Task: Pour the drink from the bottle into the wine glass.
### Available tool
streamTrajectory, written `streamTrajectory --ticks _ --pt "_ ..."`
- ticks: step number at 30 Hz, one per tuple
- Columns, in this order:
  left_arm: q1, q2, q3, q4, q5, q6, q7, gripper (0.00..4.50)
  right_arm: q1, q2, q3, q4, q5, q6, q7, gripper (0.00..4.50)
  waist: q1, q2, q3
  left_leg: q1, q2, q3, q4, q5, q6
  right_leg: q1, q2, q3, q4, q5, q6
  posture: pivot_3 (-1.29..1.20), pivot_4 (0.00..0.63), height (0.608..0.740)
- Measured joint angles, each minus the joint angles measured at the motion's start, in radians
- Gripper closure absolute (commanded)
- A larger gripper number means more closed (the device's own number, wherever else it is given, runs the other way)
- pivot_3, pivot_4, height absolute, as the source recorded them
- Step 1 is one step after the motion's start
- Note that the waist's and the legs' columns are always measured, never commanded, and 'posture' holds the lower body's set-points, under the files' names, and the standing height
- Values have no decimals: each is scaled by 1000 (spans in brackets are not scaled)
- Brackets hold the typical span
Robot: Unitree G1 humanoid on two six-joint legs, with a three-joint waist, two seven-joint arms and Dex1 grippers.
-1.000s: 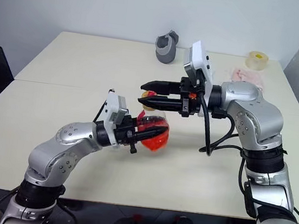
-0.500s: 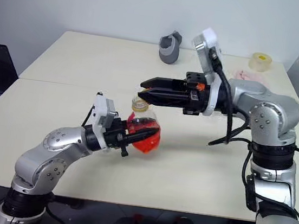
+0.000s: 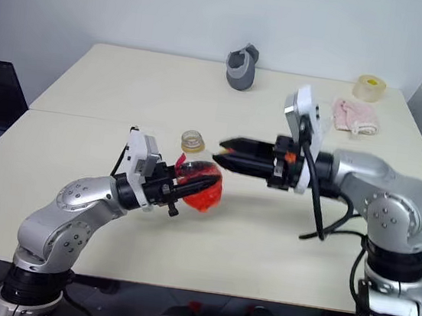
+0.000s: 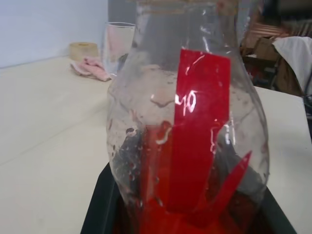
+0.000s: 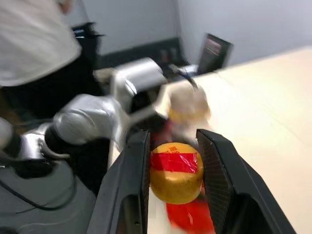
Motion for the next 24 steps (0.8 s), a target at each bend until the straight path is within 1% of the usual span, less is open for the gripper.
streamTrajectory --ticks 2,5,8,10,13,15,18,20,24 --pt "34 -4 2 -1 2 3 33 3098 142 0 -26 -59 -47 -22 -82 3317 1 0 0 0 0 0 0 0 0 -1 0 1 1 0 0 0 150 740" --pt "50 -26 1 -2 18 1 78 3098 300 14 -30 -143 -155 -67 -225 3317 1 0 0 0 -1 0 0 0 -1 0 0 1 1 0 0 0 150 740" --pt "48 -63 -1 -1 45 -7 132 3098 426 94 -28 -191 -275 -104 -395 3317 -1 0 0 1 -1 1 0 1 -2 0 2 2 1 0 0 0 150 740" --pt "46 -90 -6 -1 58 -11 161 3098 478 138 -23 -193 -345 -121 -486 3317 -1 0 0 1 -1 1 0 2 -3 0 2 2 1 0 0 0 150 740" --pt "45 -97 -19 -1 79 -26 162 3098 499 191 -6 -167 -446 -170 -580 3317 -2 0 0 2 -1 2 0 2 -4 0 3 2 1 0 0 0 150 740" --pt "44 -99 -29 1 88 -33 161 3098 501 215 9 -139 -488 -199 -609 3317 -2 0 0 2 -1 3 0 2 -4 0 4 2 1 0 0 0 150 740" --pt "10 -113 -42 29 102 -47 160 3098 479 269 57 7 -601 -301 -666 3317 -1 0 0 2 -2 4 0 2 -4 0 5 2 1 0 0 0 150 740" --pt "-4 -117 -47 36 105 -51 159 3098 477 296 70 75 -645 -343 -689 3317 -2 0 0 2 -2 4 -1 2 -4 0 5 2 1 0 0 0 150 740" --pt "-6 -117 -48 47 110 -57 159 3098 500 328 74 136 -700 -405 -703 3317 -1 0 0 1 -1 4 -1 2 -4 0 5 2 0 0 0 0 150 740"
